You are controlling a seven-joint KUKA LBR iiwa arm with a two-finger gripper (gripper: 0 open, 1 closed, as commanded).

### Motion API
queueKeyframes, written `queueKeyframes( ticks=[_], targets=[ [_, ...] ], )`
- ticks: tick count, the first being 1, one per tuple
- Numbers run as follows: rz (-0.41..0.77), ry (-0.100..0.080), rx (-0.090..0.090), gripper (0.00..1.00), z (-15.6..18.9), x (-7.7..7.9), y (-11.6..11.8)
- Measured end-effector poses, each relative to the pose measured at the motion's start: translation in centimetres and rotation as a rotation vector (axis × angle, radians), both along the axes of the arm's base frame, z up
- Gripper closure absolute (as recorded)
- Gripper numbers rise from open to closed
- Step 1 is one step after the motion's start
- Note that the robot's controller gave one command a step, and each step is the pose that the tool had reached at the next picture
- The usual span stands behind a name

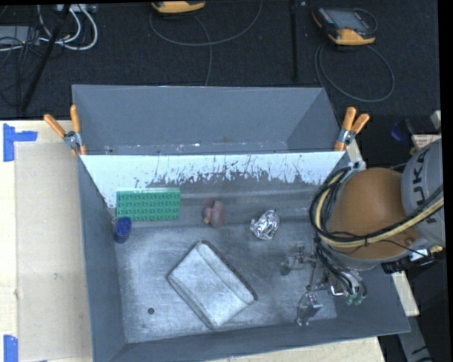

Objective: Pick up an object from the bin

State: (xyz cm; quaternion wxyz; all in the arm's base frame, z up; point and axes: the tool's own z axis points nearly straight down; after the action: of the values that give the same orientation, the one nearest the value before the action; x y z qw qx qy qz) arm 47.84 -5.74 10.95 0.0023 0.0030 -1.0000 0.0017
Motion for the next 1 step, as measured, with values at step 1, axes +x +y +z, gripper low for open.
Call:
queueKeyframes(
  ticks=[1],
  targets=[
    [0.294, -0.006, 0.003, 0.00, -3.88, 2.49, 4.40]
  ],
)
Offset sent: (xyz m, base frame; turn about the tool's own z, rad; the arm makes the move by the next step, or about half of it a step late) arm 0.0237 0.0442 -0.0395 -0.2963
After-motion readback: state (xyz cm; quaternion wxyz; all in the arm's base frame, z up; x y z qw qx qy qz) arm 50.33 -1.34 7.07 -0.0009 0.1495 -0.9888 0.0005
